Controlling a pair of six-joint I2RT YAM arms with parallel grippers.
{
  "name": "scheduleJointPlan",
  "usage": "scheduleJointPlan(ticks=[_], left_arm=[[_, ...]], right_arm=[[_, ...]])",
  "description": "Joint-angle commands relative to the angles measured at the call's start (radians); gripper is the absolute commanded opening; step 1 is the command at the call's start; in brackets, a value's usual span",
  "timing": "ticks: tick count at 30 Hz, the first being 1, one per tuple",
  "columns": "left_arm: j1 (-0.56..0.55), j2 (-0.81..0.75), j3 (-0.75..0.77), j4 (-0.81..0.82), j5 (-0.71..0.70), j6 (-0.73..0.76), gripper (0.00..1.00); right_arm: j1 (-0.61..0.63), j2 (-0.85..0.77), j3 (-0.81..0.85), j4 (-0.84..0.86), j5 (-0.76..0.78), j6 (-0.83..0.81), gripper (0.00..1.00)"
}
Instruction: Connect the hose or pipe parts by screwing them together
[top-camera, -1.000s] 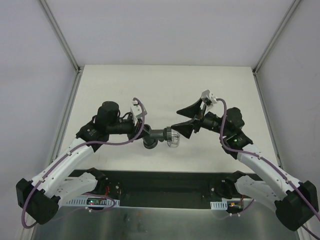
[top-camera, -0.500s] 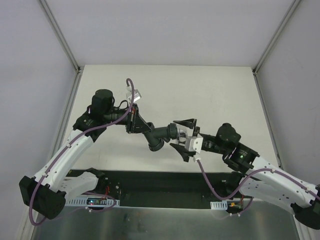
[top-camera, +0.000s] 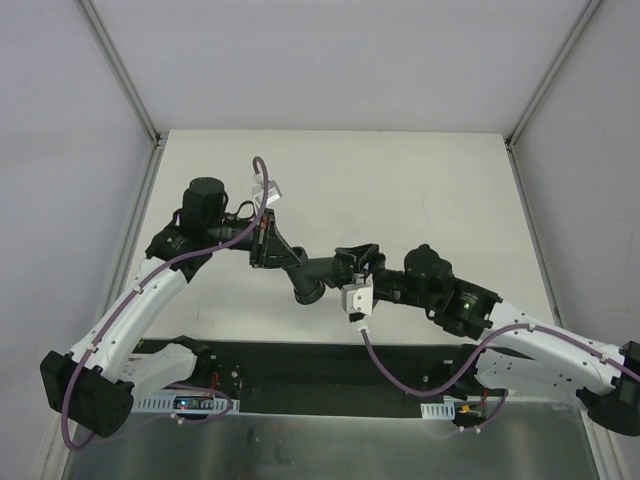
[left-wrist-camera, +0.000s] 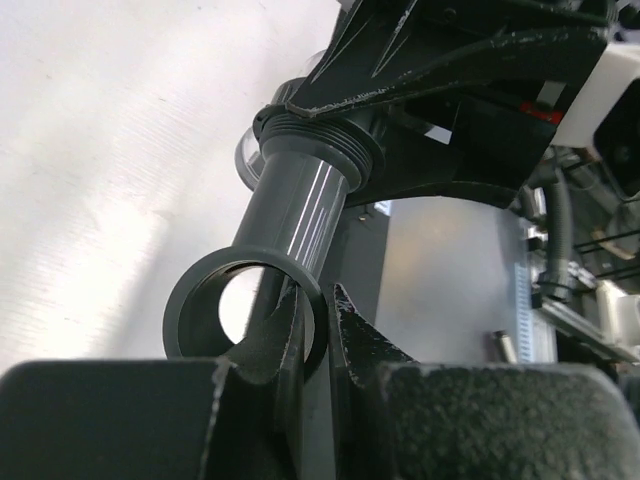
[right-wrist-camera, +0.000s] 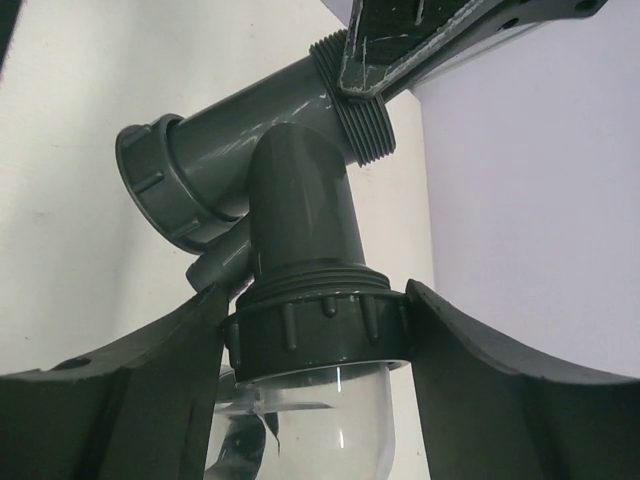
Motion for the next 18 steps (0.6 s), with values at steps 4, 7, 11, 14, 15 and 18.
scheduleJointPlan(ticks=[4,7,11,14,15,18], left_arm=[[-0.015,-0.109,-0.001,0.051,-0.027,0.322,0.00],[-0.036,-0.135,-0.021,0.051,-0.090,0.427,0.00],[-0.133,-0.183,-0.050,0.055,-0.220,0.564,0.00],[-0.177,-0.208,-0.068,0.074,-0.315,0.602,0.00],[-0.188,-0.211,-0.071,0.075,-0.324,0.604,0.00],[-0.202,-0.224,-0.093,0.085,-0.380,0.618,0.00]], right_arm=[[-0.046,0.074,0.071,-0.017,-0.150,0.344,0.37],[-0.126,0.117,0.069,0.041,-0.253,0.536,0.37],[-0.233,0.195,0.071,0.178,-0.383,0.808,0.37],[-0.290,0.274,0.086,0.273,-0.485,1.049,0.36],[-0.331,0.297,0.086,0.303,-0.505,1.126,0.36],[-0.411,0.390,0.065,0.478,-0.627,1.405,0.30]])
